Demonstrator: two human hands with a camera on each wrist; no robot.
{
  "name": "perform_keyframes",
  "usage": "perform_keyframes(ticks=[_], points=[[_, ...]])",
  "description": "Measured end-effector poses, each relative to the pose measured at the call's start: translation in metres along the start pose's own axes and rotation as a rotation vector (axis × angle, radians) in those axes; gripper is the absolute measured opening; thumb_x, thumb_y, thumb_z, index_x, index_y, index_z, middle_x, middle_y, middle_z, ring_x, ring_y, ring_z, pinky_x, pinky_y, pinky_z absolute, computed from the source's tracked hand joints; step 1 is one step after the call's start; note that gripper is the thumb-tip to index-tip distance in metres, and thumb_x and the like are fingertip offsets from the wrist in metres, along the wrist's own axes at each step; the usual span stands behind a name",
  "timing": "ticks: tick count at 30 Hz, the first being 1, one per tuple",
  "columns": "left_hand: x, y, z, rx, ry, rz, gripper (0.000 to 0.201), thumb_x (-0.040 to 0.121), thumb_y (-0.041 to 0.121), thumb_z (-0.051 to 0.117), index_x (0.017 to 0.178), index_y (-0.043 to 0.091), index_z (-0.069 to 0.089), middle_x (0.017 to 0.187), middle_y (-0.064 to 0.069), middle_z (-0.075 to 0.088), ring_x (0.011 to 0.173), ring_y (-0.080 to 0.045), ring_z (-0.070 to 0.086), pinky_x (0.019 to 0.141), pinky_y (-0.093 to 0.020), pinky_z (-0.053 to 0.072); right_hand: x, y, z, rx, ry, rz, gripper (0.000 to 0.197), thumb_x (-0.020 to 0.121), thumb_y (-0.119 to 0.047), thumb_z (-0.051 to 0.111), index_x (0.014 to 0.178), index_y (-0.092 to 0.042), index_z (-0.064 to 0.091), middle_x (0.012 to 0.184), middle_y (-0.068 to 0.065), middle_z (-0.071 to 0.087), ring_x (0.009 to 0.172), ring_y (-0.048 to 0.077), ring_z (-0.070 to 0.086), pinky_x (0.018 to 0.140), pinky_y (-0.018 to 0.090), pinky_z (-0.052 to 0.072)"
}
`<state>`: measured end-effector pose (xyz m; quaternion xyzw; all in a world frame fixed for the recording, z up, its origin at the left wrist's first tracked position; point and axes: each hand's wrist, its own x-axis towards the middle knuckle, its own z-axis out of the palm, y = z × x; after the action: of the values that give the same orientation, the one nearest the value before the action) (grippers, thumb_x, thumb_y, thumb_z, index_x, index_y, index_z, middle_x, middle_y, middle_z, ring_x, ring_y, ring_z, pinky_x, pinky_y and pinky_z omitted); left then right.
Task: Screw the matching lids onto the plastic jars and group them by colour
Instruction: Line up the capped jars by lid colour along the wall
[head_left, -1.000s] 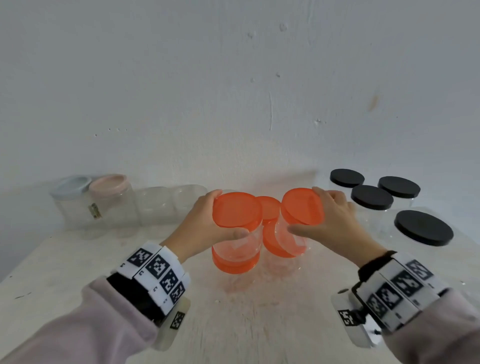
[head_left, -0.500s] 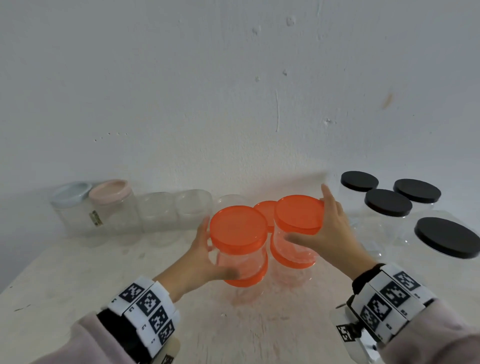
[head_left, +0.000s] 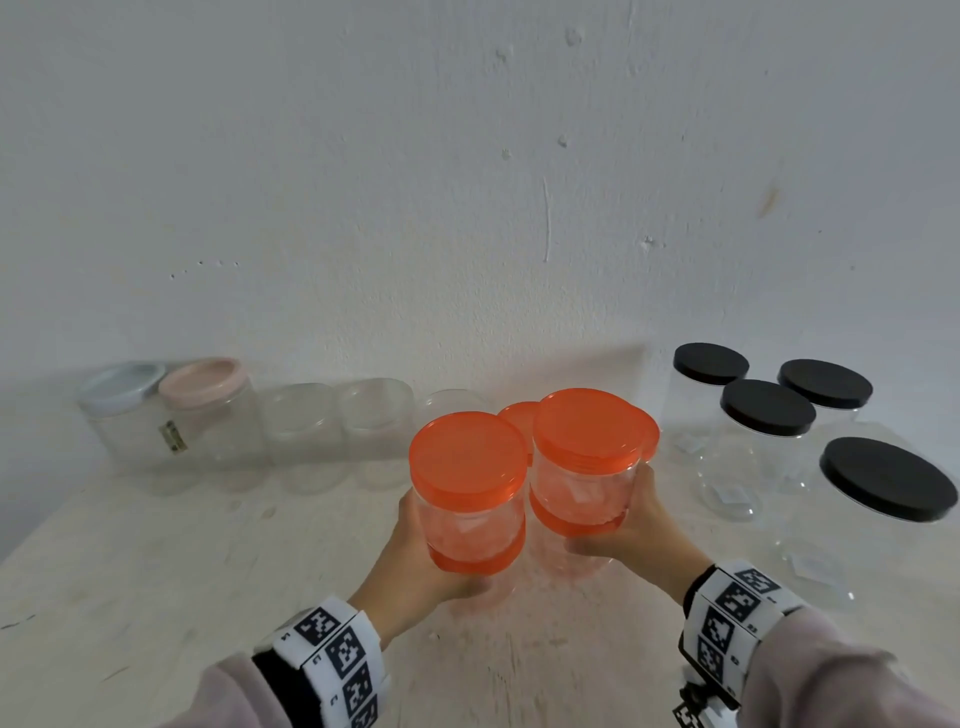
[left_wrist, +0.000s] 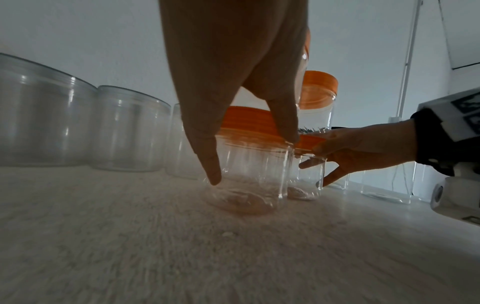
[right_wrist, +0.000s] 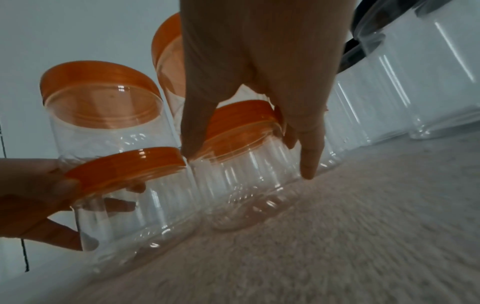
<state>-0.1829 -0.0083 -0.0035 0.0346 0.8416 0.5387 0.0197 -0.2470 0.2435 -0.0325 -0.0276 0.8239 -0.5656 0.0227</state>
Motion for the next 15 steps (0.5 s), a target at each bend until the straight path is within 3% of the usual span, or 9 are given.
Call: perform_keyframes(ticks=[2, 6, 9, 13, 15], points=[[0.002, 0.0, 0.001, -0.002, 0.02, -0.037, 0.09, 0.06, 0.023, 0.091, 0.115, 0.048, 0.026, 0.122, 0.019, 0.048, 0.103, 0.005, 0.052, 0.074, -0.007, 0.042, -0.001, 0.001, -0.001, -0.003, 0.001, -0.022, 0.113, 0.048, -0.017, 0.095, 0.135, -0.027, 0.023, 0.12, -0.01, 0.047, 0.11, 0.009, 0.051, 0.076, 0.017, 0.046], [0.009, -0.002, 0.009, 0.017, 0.012, -0.013, 0.09, 0.056, 0.028, 0.092, 0.114, 0.051, 0.028, 0.121, 0.022, 0.048, 0.101, 0.012, 0.051, 0.071, -0.005, 0.041, -0.009, 0.004, -0.007, -0.021, 0.028, -0.029, 0.1, 0.049, -0.022, 0.094, 0.126, -0.03, 0.031, 0.118, -0.012, 0.046, 0.105, 0.004, 0.05, 0.072, 0.016, 0.045], [0.016, 0.0, 0.021, 0.021, -0.004, -0.006, 0.104, 0.054, 0.033, 0.092, 0.128, 0.045, 0.021, 0.129, 0.018, 0.045, 0.11, 0.005, 0.048, 0.079, -0.008, 0.039, -0.015, 0.008, -0.019, 0.005, 0.097, -0.029, 0.093, 0.05, -0.02, 0.094, 0.121, -0.03, 0.035, 0.115, -0.01, 0.048, 0.101, 0.002, 0.051, 0.069, 0.017, 0.044], [0.031, 0.007, 0.04, 0.029, -0.026, 0.017, 0.11, 0.054, 0.034, 0.092, 0.137, 0.038, 0.02, 0.134, 0.013, 0.044, 0.12, -0.007, 0.048, 0.093, -0.022, 0.041, -0.016, 0.012, -0.045, 0.02, 0.2, -0.022, 0.085, 0.052, -0.017, 0.094, 0.113, -0.034, 0.036, 0.109, -0.015, 0.049, 0.095, -0.002, 0.054, 0.06, 0.013, 0.045], [0.038, 0.011, 0.048, 0.027, -0.035, 0.018, 0.114, 0.055, 0.033, 0.092, 0.141, 0.033, 0.018, 0.136, 0.011, 0.043, 0.122, -0.009, 0.047, 0.099, -0.028, 0.043, -0.016, 0.016, -0.054, 0.002, 0.234, 0.011, 0.092, 0.052, -0.018, 0.094, 0.121, -0.029, 0.034, 0.109, -0.014, 0.046, 0.095, 0.002, 0.051, 0.064, 0.013, 0.04]])
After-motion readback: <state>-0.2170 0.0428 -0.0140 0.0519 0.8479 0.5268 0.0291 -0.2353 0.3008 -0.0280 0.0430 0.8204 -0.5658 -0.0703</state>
